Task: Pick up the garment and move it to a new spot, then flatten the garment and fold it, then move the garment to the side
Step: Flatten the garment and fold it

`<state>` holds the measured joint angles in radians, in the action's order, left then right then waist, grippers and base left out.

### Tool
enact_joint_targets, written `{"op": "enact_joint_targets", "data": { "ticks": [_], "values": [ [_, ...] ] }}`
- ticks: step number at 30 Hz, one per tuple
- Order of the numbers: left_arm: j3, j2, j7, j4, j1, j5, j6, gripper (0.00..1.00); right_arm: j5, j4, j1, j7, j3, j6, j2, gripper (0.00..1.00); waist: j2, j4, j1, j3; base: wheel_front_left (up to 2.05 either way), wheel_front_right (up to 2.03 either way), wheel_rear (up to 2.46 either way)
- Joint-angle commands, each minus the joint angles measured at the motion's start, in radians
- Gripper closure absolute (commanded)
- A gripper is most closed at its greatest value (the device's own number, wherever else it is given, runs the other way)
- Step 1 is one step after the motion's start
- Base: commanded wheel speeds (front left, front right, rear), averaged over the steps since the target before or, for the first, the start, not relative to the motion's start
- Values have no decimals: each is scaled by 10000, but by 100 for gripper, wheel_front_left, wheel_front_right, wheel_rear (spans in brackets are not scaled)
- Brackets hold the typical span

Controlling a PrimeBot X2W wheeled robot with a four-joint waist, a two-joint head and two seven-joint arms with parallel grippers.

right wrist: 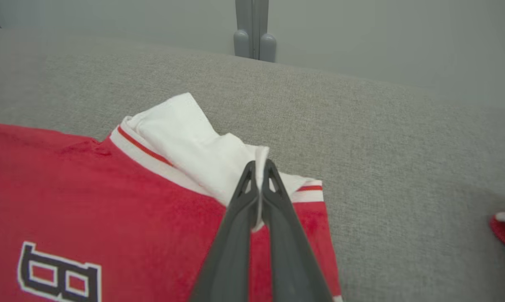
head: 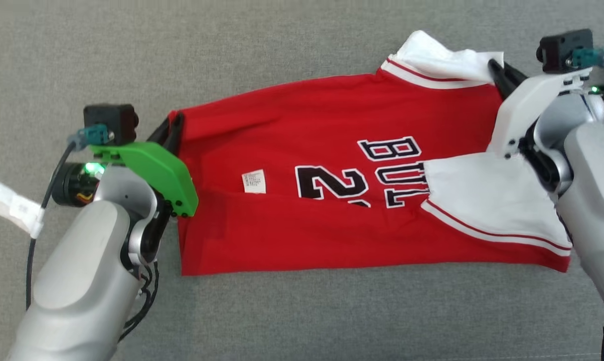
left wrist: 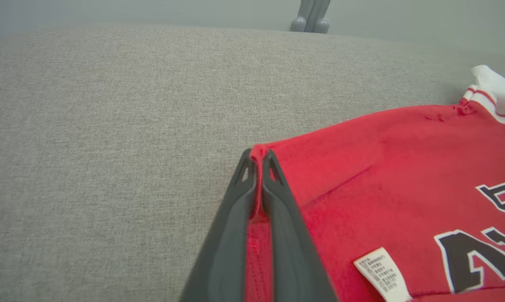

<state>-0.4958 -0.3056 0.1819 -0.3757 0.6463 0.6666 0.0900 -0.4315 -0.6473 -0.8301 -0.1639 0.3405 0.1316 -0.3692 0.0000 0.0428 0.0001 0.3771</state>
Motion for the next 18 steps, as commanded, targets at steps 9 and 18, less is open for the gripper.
{"op": "enact_joint_targets", "data": {
  "ticks": [9,18],
  "values": [
    [212,-557,-120,831,-1675,414,248,100,-397,3233,3350,-432,-628,-20,-369,100,0,-955,-1,-1730,0,0,0],
    [347,-679,-309,830,-2369,627,370,100,139,5624,5721,-1344,-1711,-20,247,100,0,-1154,-1,-1633,0,0,0]
  ]
}}
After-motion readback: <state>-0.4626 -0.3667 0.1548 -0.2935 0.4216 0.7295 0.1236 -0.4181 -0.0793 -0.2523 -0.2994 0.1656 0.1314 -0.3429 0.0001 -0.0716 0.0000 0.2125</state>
